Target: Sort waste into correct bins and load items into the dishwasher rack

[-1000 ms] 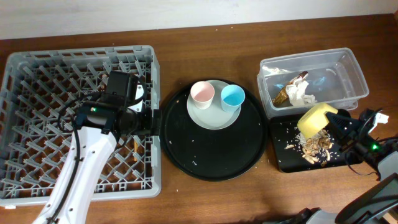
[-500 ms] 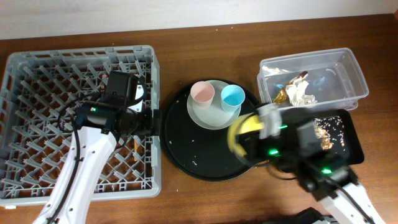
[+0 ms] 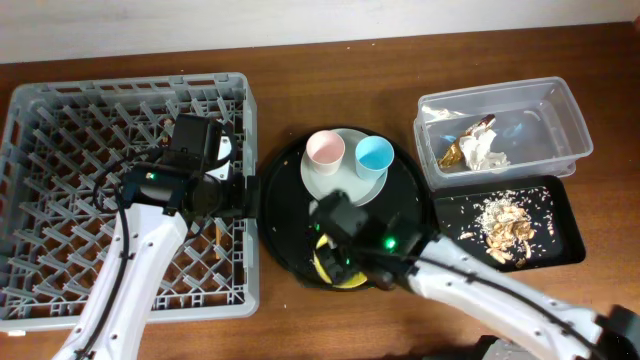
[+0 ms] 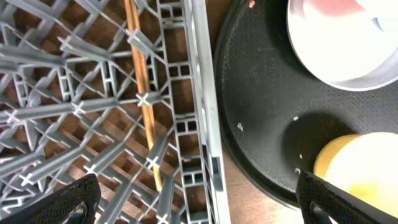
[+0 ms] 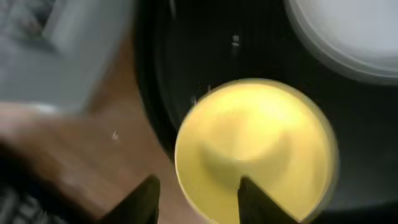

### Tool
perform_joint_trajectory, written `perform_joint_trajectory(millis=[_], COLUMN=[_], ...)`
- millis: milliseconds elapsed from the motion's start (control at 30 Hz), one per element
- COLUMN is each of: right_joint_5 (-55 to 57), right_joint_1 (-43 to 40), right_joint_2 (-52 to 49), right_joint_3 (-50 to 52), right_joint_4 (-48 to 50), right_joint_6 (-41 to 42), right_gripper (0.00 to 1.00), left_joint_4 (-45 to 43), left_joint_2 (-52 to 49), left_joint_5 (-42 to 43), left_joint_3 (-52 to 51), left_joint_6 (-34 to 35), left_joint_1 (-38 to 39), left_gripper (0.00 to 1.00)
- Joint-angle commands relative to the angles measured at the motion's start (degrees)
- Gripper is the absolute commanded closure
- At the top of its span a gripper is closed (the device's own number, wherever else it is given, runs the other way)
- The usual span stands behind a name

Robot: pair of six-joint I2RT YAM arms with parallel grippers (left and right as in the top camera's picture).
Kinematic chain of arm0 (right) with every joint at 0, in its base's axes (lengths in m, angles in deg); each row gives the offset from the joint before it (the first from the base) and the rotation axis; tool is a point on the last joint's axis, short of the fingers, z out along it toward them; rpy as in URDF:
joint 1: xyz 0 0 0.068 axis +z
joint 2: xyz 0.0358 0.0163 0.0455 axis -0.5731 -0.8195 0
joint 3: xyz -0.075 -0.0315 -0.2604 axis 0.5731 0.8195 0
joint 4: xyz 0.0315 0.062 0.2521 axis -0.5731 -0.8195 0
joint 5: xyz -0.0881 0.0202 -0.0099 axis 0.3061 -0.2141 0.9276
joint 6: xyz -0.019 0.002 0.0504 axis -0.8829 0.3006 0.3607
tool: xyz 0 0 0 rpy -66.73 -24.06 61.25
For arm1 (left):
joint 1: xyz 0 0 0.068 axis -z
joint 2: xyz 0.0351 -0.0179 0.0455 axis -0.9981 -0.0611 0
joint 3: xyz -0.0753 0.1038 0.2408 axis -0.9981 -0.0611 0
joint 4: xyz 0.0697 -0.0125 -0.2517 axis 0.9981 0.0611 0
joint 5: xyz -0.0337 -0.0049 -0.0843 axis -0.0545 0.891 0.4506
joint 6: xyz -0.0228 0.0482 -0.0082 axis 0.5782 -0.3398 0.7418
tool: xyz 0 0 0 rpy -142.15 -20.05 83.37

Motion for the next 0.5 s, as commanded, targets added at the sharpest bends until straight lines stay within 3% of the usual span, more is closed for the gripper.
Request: perform_joint_trajectory(millis=[0, 167, 233, 300, 467], right_joint_5=[0.87, -0.09, -0.17, -0.17, 0.28], right_joint_1=[-5.81, -13.77, -13.35, -13.2, -13.22], right_joint_2=[1.49, -3.08, -7.58, -13.31, -26.08], right_joint_3=[-11.3, -13.75, -13.75, -13.75, -13.75], right_joint_4=[-3.54, 5.42, 11.3, 17.29, 24.04], right_joint_6=[-8.68, -25.35, -28.39, -30.99, -33.42], right_gripper=[0.44, 0.41, 0.42, 0.51, 0.52], left_joint_4=[-0.11, -0.11, -0.11, -0.11, -0.11], left_joint_2=[0.33, 0.33, 0.33, 0.33, 0.33], left_joint_5=[0.59, 0.59, 0.59, 0.59, 0.59], left_joint_3=[0.55, 0.55, 0.55, 0.55, 0.55], left_joint_6=[0.11, 0.11, 0.11, 0.11, 0.11], left_joint_1=[0.02, 0.02, 0.02, 0.02, 0.02], left_gripper=[0.01, 0.01, 0.01, 0.01, 0.01])
